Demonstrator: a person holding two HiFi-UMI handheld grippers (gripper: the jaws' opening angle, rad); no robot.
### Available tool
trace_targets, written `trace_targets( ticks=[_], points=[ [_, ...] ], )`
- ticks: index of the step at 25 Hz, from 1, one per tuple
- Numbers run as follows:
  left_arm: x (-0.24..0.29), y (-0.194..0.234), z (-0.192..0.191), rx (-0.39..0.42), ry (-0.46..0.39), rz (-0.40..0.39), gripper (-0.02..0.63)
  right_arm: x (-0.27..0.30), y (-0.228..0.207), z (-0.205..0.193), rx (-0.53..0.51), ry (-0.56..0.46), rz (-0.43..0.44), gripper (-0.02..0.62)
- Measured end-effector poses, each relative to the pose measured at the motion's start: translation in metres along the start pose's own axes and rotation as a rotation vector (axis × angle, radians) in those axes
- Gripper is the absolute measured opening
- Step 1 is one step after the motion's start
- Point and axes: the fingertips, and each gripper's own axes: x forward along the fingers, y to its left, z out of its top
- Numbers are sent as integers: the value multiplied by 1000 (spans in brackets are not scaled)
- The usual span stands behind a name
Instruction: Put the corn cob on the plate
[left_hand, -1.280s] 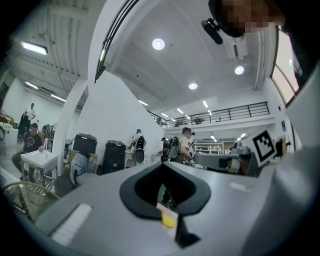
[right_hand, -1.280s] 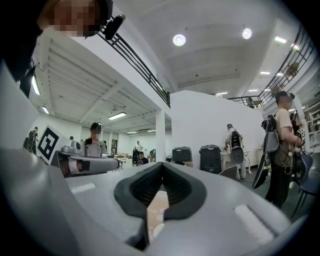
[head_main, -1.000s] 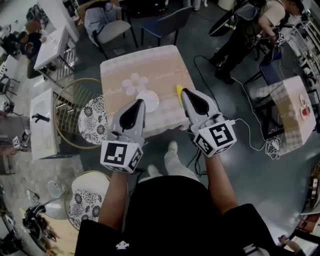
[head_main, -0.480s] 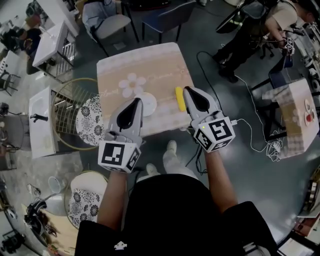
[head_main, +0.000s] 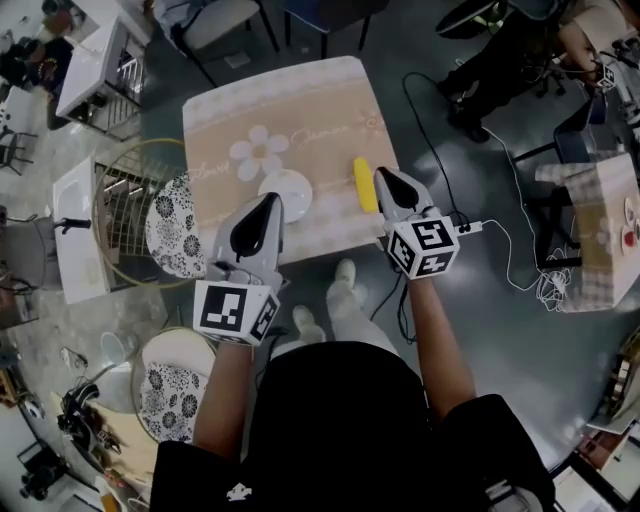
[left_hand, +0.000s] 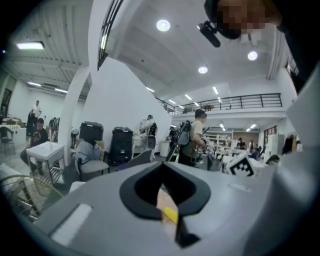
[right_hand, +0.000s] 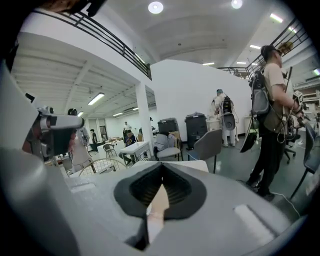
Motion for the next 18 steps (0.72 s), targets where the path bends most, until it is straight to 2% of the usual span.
trace_targets(
  ticks=[5, 9, 13, 18],
  points=[
    [9, 11, -20, -26, 48, 28, 8, 31, -24, -46, 30, 90, -20, 5],
    [13, 16, -35, -39, 83, 45, 8, 54, -37, -83, 55, 163, -30, 40],
    [16, 19, -49, -44, 121, 56, 8, 72, -47, -130, 59, 267, -45, 104],
    [14, 22, -64, -59, 156, 77, 8, 87, -61, -181, -1, 392, -82, 183]
  ],
)
